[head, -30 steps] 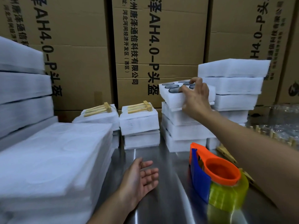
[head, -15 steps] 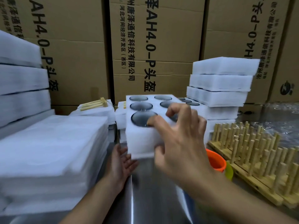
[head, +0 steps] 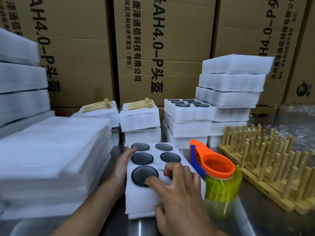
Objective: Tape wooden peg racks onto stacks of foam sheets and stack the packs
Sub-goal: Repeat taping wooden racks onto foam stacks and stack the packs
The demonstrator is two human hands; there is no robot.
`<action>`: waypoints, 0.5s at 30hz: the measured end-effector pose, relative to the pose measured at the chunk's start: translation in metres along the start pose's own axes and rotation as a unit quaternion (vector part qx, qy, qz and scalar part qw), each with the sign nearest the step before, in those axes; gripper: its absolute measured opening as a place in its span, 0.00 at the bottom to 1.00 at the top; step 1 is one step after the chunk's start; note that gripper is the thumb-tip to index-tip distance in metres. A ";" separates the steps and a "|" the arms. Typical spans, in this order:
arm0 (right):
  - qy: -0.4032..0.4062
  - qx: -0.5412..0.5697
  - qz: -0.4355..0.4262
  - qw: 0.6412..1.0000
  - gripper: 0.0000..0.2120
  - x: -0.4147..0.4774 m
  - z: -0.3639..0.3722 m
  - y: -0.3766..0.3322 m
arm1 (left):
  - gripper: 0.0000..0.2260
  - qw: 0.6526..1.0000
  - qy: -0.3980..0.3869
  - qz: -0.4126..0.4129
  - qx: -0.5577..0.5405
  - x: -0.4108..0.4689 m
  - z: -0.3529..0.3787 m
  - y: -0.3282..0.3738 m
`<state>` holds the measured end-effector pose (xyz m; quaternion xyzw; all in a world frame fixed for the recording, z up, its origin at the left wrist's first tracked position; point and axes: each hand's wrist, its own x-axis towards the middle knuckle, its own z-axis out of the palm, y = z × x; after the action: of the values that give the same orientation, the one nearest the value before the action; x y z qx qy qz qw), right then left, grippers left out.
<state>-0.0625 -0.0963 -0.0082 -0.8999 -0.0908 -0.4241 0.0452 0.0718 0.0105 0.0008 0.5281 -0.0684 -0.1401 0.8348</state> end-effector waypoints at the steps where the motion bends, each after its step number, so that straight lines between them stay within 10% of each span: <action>1: -0.009 0.002 -0.004 1.000 0.27 0.001 0.000 0.001 | 0.14 1.000 -0.007 -0.011 0.005 -0.001 -0.001 0.001; 15: -0.057 0.016 -0.015 0.998 0.23 -0.005 0.008 -0.001 | 0.14 0.998 0.002 -0.021 0.054 -0.002 -0.011 0.001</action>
<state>-0.0599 -0.0942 -0.0175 -0.9203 -0.1137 -0.3714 0.0479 0.0729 0.0212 -0.0031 0.5738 -0.0632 -0.1529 0.8021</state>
